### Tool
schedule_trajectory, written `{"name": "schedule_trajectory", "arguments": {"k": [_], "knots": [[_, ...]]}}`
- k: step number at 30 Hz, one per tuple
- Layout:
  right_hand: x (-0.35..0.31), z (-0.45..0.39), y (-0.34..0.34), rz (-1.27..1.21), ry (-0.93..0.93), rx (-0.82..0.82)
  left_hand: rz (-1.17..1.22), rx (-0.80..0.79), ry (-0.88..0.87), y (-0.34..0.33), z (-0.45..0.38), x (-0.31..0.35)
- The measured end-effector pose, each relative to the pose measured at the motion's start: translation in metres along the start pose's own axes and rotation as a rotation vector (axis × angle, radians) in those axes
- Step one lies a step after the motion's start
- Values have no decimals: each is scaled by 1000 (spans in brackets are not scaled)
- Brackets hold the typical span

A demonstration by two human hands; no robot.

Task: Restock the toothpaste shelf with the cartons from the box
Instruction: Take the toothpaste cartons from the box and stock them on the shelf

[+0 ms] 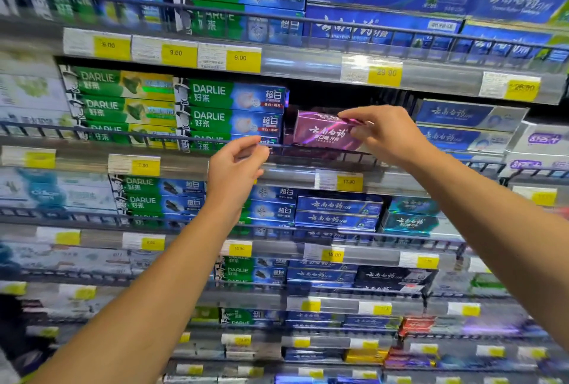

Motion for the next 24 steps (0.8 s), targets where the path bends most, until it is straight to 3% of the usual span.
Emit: {"name": "schedule_trajectory", "arguments": {"k": [11,24], "knots": [[4,-31,-27,99,-8,-89,-49,-16,-1,17,-9,3],[8,-25,-50,25,-88,-188,-80,-30,12,16,-4,-3]]}}
Point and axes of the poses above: each hand's wrist, its own z-axis away from the middle knuckle, its own y-axis out of the back of the hand, x = y × z, the point moved 5 cm from there along -z, towards the middle knuckle, and after that the axes turned 2 degrees about -y, right-handed, at the moved point
